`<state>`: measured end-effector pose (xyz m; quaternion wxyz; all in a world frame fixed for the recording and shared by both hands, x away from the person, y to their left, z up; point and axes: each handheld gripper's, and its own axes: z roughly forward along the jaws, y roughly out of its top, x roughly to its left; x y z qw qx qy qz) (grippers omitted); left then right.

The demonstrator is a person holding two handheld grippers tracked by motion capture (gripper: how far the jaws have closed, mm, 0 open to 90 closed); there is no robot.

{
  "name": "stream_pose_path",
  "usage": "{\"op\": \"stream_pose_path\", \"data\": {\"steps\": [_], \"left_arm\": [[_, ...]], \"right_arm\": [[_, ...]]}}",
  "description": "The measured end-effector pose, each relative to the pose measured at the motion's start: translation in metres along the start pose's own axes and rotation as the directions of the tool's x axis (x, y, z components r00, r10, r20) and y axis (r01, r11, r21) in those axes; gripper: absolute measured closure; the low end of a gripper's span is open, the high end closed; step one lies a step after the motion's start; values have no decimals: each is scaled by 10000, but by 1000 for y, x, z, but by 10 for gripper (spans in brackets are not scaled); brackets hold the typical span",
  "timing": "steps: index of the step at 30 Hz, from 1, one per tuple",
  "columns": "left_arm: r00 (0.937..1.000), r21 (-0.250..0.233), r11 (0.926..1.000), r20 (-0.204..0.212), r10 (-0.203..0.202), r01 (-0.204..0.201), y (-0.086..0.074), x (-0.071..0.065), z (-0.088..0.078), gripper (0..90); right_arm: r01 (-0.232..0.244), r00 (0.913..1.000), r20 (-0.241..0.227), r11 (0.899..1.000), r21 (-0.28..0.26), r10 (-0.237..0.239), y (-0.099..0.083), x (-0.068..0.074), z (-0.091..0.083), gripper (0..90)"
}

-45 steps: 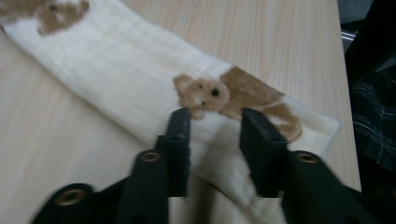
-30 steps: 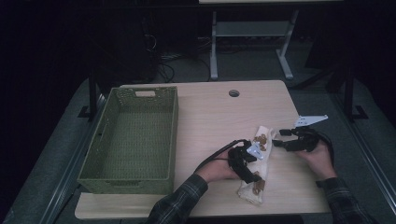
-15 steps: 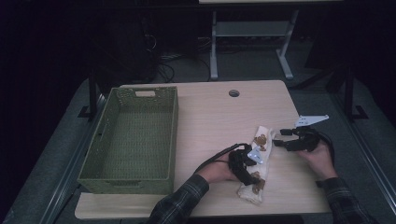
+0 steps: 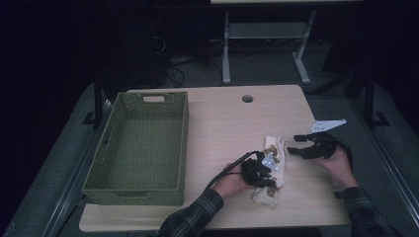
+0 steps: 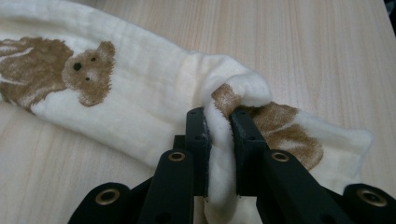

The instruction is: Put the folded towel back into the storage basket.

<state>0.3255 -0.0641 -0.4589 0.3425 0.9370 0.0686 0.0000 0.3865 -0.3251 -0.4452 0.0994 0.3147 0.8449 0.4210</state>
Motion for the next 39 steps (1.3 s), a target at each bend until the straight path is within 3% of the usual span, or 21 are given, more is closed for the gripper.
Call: {"op": "stream_pose_path", "data": {"steps": [6, 10, 14, 19, 27, 31, 39], "left_arm": [[9992, -173, 9990, -58, -407, 406, -1, -5, -12, 792], [9975, -190, 9974, -40, -699, 698, -4, -10, -15, 791], [9972, -126, 9971, 4, -745, 745, -5, -12, -14, 790], [9969, -51, 9969, 31, -782, 782, -6, -11, -12, 789], [9970, 70, 9970, 64, -770, 770, -6, -11, -9, 788], [9965, 111, 9965, 106, -830, 829, -7, -10, -8, 787], [9951, 70, 9954, 244, -953, 952, -8, -9, -7, 787]], "right_arm": [[306, 9989, -360, 9995, -12, -307, 19, -3, 6, 317], [419, 9980, -477, 9986, 321, -403, 32, -6, 26, 318], [556, 9969, -584, 9968, 578, -522, 40, -8, 46, 320], [624, 9975, -384, 9927, 1033, -587, 37, -12, 57, 320], [544, 9984, 40, 9875, 1479, -556, 23, -23, 49, 319], [665, 9972, -411, 9907, 1190, -620, 23, -21, 51, 320], [1054, 9888, -1183, 9863, 1266, -905, 24, -16, 72, 319]]}}
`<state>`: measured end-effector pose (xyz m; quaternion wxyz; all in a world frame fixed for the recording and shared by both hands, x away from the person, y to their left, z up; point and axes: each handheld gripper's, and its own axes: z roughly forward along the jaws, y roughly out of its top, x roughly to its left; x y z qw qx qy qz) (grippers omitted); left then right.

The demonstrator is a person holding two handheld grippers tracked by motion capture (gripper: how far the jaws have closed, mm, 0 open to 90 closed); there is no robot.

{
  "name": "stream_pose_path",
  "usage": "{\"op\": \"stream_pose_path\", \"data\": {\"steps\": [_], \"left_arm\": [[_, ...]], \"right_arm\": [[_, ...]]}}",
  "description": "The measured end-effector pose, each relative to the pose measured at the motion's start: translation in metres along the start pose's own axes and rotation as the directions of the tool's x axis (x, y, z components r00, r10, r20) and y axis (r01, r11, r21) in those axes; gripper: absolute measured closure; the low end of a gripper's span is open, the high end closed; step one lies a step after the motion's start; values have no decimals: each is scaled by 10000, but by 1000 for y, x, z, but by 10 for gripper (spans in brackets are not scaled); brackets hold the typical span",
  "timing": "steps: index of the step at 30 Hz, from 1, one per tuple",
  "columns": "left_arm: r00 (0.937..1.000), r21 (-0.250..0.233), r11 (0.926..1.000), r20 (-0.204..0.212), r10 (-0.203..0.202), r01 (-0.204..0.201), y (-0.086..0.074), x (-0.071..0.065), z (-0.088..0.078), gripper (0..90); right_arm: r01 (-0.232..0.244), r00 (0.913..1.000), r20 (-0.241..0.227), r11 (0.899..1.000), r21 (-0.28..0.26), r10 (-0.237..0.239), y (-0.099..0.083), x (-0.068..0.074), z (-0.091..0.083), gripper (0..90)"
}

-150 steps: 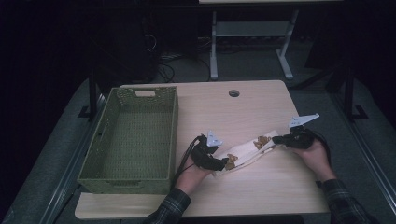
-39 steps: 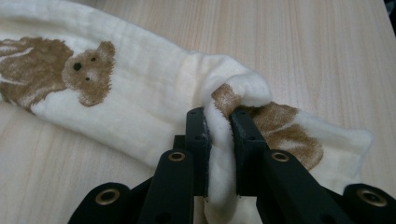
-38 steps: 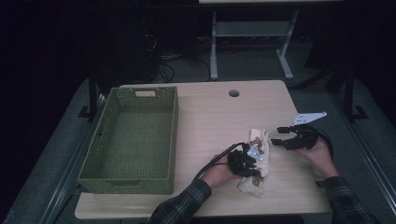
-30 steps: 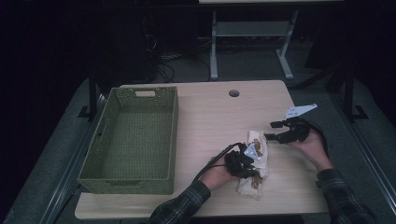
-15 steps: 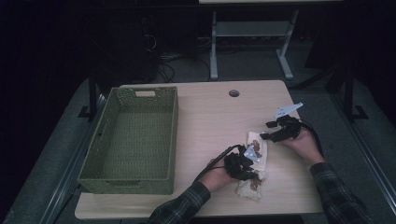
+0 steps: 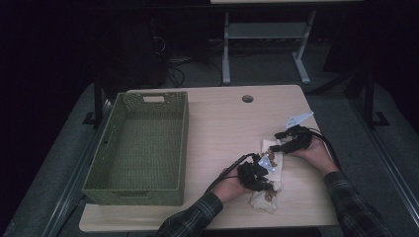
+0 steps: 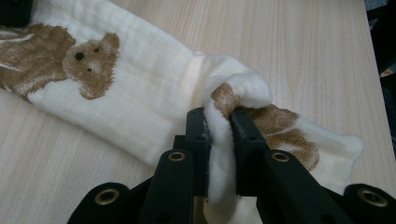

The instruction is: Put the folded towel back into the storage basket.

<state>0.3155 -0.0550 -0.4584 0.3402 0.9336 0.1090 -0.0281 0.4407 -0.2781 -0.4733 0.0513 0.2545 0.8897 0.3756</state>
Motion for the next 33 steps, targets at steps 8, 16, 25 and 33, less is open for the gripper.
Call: {"op": "stream_pose_path", "data": {"steps": [8, 16, 25, 33], "left_arm": [[10000, 20, 10000, 53, -36, 36, 0, 1, 0, 788], [9997, -78, 9998, 152, -195, 196, 0, 3, 1, 790], [9990, -254, 9994, 389, -220, 230, 3, 6, -4, 802], [9977, -1027, 9938, 574, -373, 431, 9, 10, -22, 803]], "right_arm": [[632, 9976, -282, 9979, -138, -636, -1, 8, 3, 462], [698, 9896, -1275, 9973, 240, -662, 4, 9, 2, 758], [540, 9889, -1408, 9979, 356, -485, 5, 10, 2, 816], [886, 9821, -1690, 9958, 213, -837, 17, 15, -4, 815]]}}
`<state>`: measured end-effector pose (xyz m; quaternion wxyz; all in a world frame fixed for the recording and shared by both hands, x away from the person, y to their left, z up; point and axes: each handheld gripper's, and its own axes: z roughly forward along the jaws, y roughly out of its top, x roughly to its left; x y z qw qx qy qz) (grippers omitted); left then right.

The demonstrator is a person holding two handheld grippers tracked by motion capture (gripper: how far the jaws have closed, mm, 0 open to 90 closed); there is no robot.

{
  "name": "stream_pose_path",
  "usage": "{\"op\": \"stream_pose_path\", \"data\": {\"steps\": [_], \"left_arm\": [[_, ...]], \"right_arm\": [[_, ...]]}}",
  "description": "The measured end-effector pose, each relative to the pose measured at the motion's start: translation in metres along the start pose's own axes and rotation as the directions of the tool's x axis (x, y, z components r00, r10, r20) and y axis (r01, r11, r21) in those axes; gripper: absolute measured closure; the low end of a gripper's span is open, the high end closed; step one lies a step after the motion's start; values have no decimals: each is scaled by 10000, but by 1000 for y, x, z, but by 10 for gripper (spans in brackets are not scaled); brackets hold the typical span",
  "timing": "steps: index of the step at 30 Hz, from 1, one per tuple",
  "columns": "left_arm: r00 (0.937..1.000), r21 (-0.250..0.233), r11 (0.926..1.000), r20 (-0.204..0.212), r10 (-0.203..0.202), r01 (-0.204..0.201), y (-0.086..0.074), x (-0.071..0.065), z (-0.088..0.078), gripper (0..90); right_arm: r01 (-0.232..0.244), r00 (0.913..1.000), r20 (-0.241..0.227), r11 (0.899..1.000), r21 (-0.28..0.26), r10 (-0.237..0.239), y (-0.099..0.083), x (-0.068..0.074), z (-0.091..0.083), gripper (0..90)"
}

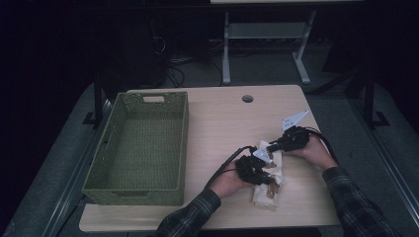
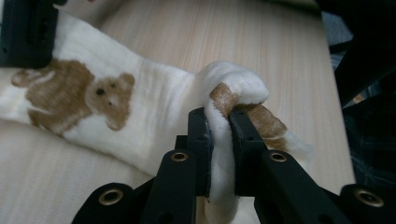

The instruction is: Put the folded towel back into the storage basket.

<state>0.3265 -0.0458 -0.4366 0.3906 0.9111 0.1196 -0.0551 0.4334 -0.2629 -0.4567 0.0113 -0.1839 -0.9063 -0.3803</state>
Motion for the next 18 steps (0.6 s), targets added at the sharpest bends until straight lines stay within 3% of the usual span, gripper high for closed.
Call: {"op": "stream_pose_path", "data": {"steps": [8, 18], "left_arm": [[9995, -337, 9994, -279, 118, -127, 13, -3, -26, 804], [9943, -675, 9977, -1065, 22, -95, 33, -6, -82, 804]], "right_arm": [[509, 9987, -6, 9983, -281, -509, 27, 5, -14, 815], [853, 9963, -31, 9934, -773, -858, 70, 10, -26, 814]]}}
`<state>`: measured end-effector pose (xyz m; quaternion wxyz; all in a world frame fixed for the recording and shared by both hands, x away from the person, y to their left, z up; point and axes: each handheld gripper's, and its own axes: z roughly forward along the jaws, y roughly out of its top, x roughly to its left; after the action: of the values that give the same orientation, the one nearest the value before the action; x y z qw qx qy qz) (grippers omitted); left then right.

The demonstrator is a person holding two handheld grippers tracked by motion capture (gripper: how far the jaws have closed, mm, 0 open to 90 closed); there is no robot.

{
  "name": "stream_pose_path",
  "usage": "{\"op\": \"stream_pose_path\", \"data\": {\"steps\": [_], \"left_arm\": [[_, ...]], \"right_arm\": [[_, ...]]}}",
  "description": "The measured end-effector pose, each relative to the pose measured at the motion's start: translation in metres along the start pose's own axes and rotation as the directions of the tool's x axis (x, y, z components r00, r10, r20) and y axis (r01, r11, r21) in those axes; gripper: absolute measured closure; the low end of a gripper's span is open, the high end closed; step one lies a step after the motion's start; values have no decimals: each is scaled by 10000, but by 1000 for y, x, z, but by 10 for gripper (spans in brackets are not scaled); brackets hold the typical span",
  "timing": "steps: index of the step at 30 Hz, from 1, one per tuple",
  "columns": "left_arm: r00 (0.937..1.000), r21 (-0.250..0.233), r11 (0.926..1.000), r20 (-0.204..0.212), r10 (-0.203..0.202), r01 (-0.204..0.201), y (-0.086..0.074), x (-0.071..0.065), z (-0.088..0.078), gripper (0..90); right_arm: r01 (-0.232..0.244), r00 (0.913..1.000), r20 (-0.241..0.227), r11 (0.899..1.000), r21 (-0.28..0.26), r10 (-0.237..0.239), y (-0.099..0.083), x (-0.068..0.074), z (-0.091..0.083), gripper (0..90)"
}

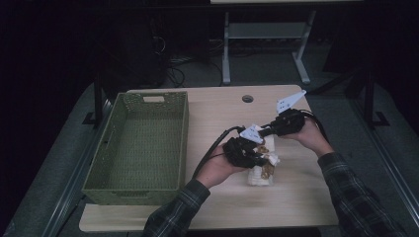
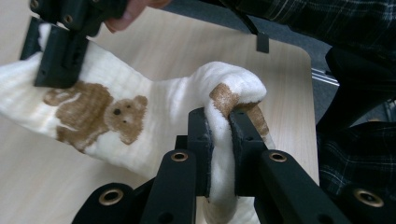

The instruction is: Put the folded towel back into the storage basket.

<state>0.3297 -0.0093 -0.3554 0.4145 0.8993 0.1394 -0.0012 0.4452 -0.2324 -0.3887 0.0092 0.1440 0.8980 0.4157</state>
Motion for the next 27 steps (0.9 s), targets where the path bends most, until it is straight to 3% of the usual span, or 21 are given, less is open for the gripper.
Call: {"op": "stream_pose_path", "data": {"steps": [5, 13, 18, 27], "left_arm": [[9992, -164, 9998, -392, -128, 121, 2, 5, -26, 804], [9979, -377, 9991, -617, -207, 184, -4, 20, -68, 804], [9966, -335, 9994, -824, 11, -38, -10, 29, -101, 804], [9931, -502, 9987, -1172, 15, -74, -29, 40, -153, 804]], "right_arm": [[114, 9999, 48, 9996, -239, -113, 26, 0, 3, 814], [194, 9998, 94, 9986, -493, -189, 61, 0, 12, 813], [338, 9994, 70, 9978, -564, -334, 87, 3, 25, 813], [796, 9968, 51, 9956, -504, -794, 134, 11, 55, 813]]}}
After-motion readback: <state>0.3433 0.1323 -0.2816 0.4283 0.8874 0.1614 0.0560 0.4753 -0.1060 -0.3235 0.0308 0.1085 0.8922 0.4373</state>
